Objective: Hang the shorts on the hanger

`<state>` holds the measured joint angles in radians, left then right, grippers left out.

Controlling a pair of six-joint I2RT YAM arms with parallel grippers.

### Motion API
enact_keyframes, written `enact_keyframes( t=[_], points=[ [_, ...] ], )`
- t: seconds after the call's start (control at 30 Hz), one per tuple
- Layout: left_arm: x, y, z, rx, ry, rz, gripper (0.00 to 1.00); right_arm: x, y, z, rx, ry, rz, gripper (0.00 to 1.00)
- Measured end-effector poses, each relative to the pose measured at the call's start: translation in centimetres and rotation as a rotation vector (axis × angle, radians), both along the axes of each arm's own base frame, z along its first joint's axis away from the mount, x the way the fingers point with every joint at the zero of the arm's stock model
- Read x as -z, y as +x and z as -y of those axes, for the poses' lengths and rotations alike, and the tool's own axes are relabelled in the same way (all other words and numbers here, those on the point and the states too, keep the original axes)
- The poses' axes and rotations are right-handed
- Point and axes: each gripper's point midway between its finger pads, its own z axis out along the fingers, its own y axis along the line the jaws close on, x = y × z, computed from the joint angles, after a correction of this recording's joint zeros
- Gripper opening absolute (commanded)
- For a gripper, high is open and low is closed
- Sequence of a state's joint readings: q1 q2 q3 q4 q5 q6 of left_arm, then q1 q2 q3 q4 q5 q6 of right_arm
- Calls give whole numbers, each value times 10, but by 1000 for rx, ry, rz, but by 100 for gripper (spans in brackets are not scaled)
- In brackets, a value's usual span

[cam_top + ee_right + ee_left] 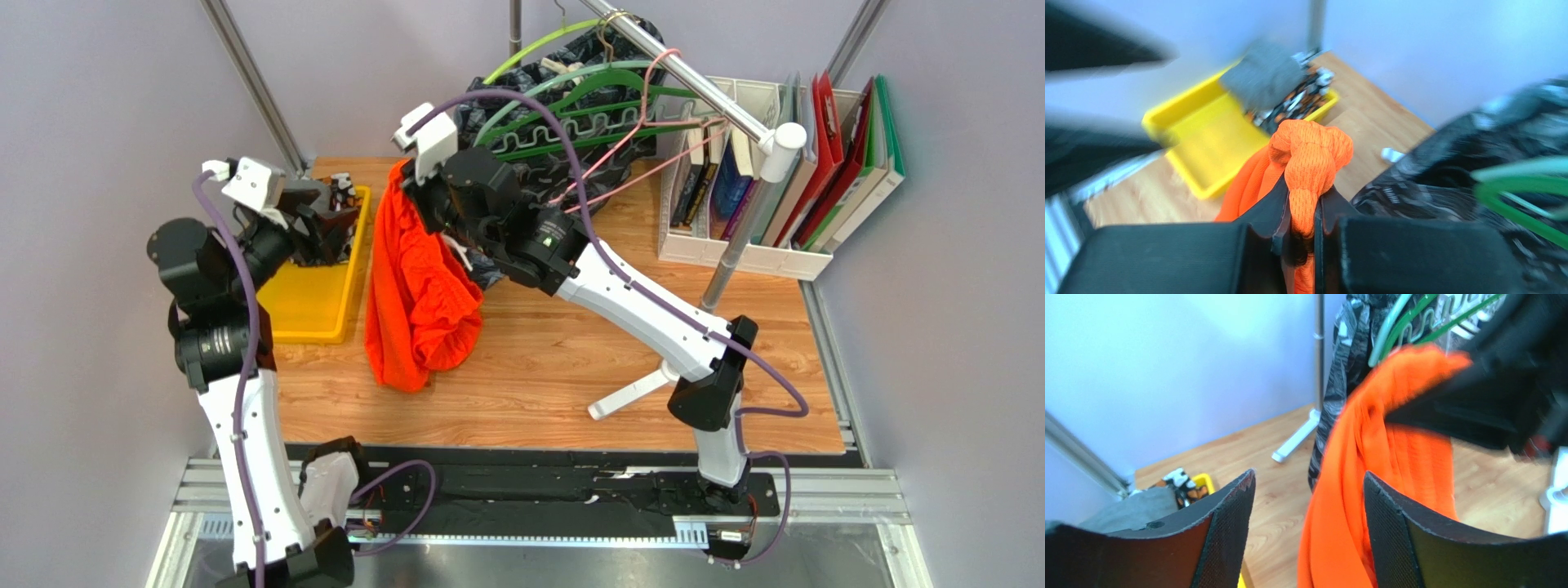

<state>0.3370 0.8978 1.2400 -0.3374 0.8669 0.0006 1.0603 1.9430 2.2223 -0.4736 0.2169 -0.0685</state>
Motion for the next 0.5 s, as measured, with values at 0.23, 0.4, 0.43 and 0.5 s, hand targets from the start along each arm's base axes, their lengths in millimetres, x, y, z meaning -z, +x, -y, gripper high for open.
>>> enact_keyframes(
  t=[0.23, 0.4, 0.43, 0.5],
  points=[
    [46, -45, 17, -1, -29, -12, 80, -14, 38, 24, 308, 171, -65, 0],
    [120, -83, 58, 164, 32, -39, 82, -17, 51, 15, 412, 282, -84, 0],
    [127, -89, 65, 199, 55, -30, 81, -18, 52, 13, 421, 301, -85, 0],
    [137, -94, 76, 251, 115, 4, 82, -20, 54, 9, 436, 339, -89, 0]
  ],
)
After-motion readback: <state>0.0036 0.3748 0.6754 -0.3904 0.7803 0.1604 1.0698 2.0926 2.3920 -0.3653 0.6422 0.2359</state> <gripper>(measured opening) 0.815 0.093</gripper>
